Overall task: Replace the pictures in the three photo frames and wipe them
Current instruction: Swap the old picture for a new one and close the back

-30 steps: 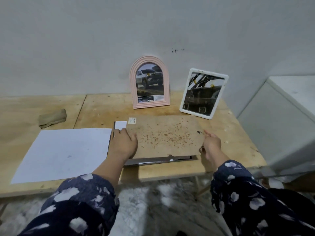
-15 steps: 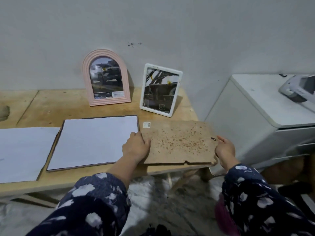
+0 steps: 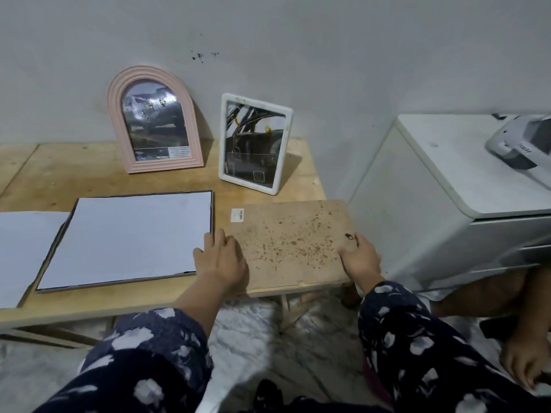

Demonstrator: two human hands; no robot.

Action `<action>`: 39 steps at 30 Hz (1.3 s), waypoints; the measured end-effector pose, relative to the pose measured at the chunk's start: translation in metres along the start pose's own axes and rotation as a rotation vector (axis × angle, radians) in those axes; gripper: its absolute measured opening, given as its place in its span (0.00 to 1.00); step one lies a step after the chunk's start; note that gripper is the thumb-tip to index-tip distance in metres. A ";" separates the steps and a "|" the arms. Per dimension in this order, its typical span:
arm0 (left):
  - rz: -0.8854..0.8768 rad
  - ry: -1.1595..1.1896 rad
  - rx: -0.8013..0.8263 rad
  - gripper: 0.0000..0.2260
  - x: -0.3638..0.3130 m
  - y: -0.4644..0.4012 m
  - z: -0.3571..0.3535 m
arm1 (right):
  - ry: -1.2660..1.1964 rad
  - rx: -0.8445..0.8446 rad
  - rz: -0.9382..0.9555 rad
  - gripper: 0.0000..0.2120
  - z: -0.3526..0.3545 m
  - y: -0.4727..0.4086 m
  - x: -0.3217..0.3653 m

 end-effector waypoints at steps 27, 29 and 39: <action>0.339 0.066 0.028 0.31 0.285 -0.034 0.031 | 0.414 0.194 0.767 0.29 -0.179 0.119 0.283; 0.289 0.062 0.048 0.33 0.296 -0.046 0.025 | 0.441 0.207 0.766 0.33 -0.190 0.118 0.289; 0.110 -0.026 0.067 0.33 0.316 -0.070 0.007 | 0.344 0.022 0.679 0.32 -0.200 0.128 0.298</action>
Point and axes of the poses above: each hand's wrist, its own y-axis away from the middle knuckle, its own z-axis out of the back of the hand, x = y × z, the point moved 10 cm from there along -y, towards the middle knuckle, and after that the axes turned 11 degrees about -x, right-handed, at the moved point
